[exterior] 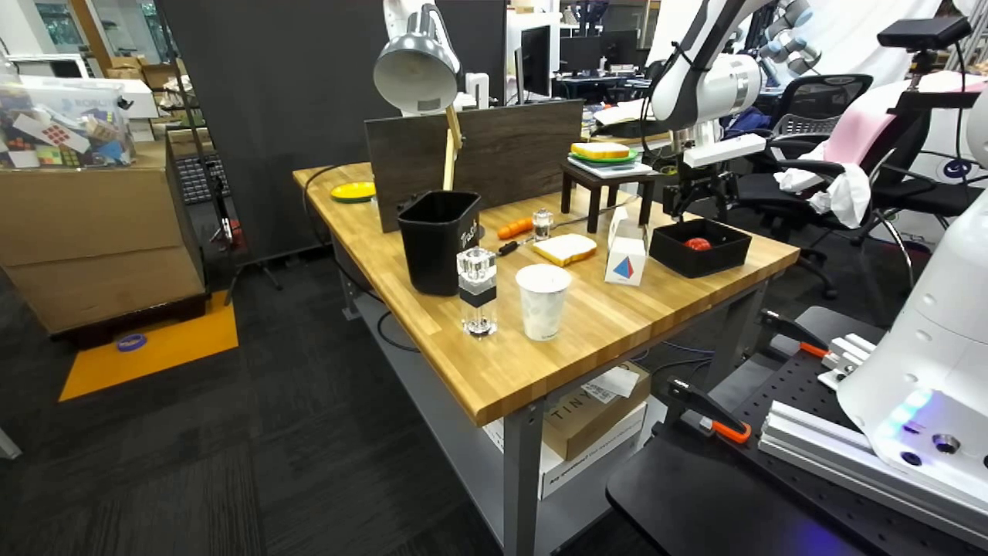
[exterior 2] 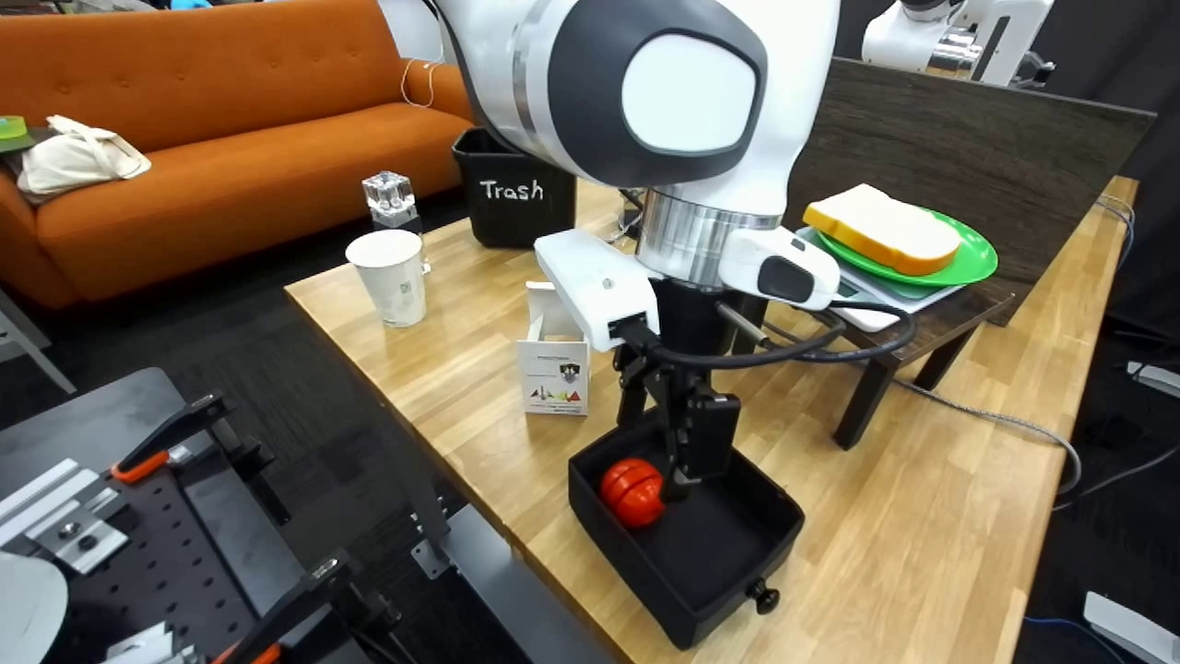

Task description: Place the tomato toy on the slice of bread

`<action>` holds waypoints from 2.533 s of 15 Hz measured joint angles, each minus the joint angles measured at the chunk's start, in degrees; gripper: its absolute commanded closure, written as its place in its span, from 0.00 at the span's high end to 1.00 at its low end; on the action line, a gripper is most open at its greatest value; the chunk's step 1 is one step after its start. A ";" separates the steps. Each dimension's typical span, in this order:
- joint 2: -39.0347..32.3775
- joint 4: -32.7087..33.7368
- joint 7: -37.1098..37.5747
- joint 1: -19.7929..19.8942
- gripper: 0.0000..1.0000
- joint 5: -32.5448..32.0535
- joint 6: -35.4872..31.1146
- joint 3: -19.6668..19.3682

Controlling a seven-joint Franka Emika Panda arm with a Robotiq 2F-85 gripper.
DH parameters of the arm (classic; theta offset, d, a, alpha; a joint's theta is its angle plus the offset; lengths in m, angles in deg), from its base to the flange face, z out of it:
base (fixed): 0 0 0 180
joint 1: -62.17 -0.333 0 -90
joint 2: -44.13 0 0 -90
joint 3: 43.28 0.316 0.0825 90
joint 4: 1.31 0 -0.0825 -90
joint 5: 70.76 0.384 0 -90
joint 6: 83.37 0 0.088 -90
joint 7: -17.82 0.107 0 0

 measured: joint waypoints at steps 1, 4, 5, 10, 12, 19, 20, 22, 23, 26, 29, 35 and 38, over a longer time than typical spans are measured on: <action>-0.02 0.00 0.00 -0.01 1.00 0.00 0.00 0.00; -0.31 0.01 0.00 0.01 1.00 0.00 0.00 -0.01; -0.46 0.02 -0.02 0.07 1.00 0.16 0.00 -0.02; -1.73 0.06 -0.76 0.92 1.00 1.11 0.00 -0.13; -2.37 0.06 -1.55 0.99 1.00 1.43 0.00 -0.12; -6.16 1.34 -5.24 1.00 1.00 2.45 0.02 0.34; -6.47 1.66 -5.63 1.00 1.00 2.45 0.14 0.34; -6.74 2.02 -6.40 1.07 1.00 2.45 0.32 0.34; -6.86 2.18 -6.74 1.07 1.00 2.45 0.41 0.34; -7.32 2.83 -7.61 1.10 0.73 2.45 0.85 0.34; -7.61 3.51 -7.98 1.10 0.55 2.45 1.39 0.53; -8.19 4.06 -8.21 1.09 0.51 2.47 1.90 1.25; -8.19 4.06 -8.23 1.09 0.44 2.47 1.91 1.26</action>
